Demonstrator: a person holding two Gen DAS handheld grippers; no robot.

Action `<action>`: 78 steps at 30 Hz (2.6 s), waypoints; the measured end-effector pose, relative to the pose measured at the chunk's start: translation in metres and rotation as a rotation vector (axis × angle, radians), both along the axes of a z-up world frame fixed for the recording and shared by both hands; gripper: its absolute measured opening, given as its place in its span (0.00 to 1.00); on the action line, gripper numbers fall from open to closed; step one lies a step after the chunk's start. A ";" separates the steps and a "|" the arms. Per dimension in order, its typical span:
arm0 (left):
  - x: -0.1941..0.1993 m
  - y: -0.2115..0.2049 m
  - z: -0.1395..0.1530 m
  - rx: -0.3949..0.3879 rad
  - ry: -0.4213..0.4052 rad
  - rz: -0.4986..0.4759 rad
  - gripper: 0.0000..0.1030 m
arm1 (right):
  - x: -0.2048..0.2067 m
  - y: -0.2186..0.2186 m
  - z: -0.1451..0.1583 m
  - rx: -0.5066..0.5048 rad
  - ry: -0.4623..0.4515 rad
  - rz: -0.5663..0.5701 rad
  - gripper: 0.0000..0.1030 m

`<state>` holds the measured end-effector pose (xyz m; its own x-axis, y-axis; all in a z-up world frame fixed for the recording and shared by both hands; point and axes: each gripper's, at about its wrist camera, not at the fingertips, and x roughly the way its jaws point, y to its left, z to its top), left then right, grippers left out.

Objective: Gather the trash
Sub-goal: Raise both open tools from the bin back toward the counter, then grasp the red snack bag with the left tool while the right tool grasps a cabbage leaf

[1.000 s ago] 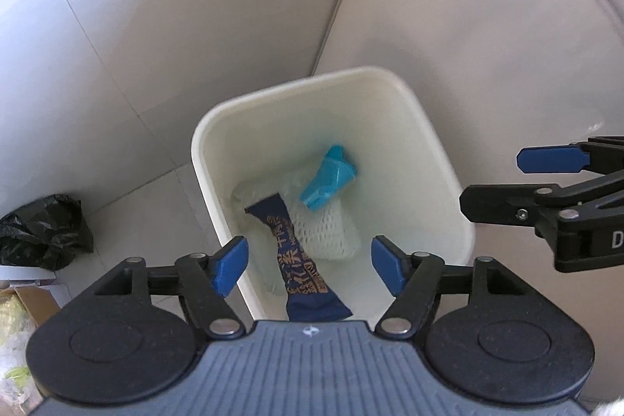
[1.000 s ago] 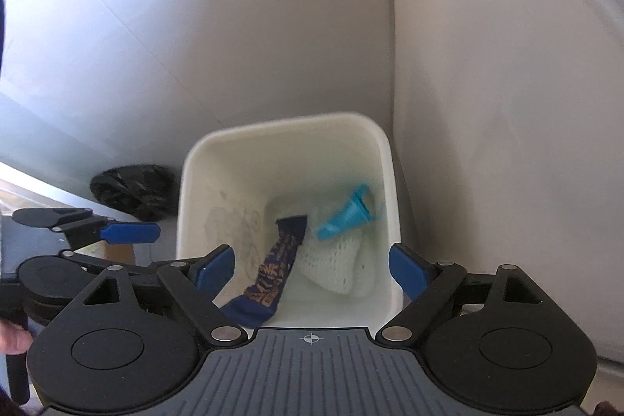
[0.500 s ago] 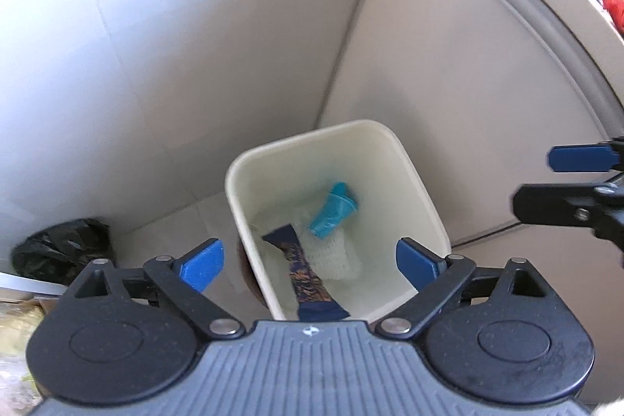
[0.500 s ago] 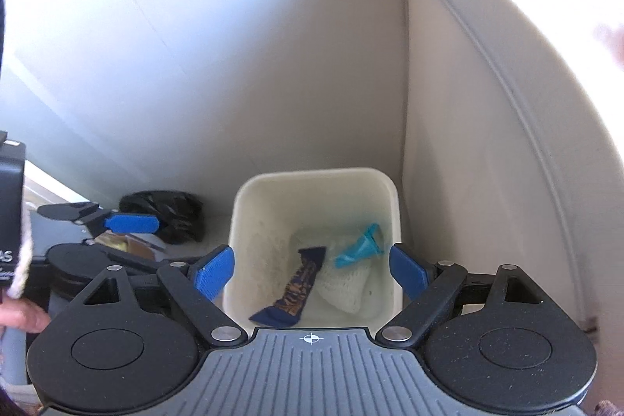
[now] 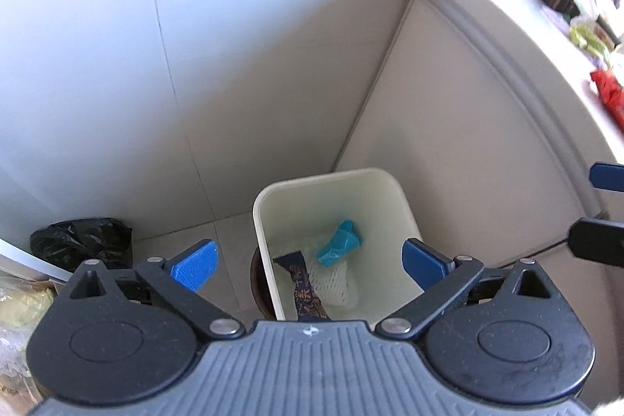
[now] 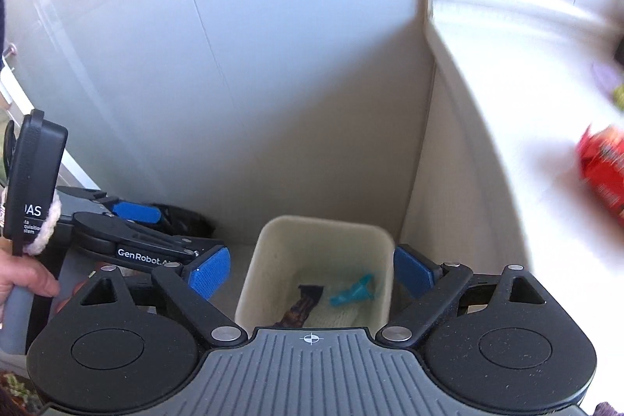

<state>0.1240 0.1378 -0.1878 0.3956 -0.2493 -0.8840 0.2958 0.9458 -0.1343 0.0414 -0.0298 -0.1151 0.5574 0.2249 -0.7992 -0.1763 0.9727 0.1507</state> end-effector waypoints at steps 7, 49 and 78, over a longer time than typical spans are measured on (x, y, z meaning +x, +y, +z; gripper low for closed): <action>-0.006 -0.016 0.036 -0.030 -0.085 0.050 0.99 | -0.010 -0.027 0.038 -0.030 -0.125 0.000 0.94; 0.029 -0.265 0.074 -0.459 0.231 0.002 0.94 | 0.003 -0.334 0.007 -0.158 -0.167 -0.642 0.96; 0.036 -0.289 0.053 -0.400 0.267 0.067 0.23 | 0.023 -0.373 -0.020 -0.164 -0.118 -0.732 0.75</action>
<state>0.1604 -0.1507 -0.1351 0.1948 -0.5720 -0.7968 0.1415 0.8203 -0.5542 0.0648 -0.4026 -0.1348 0.6025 -0.3522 -0.7162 0.5171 0.8558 0.0141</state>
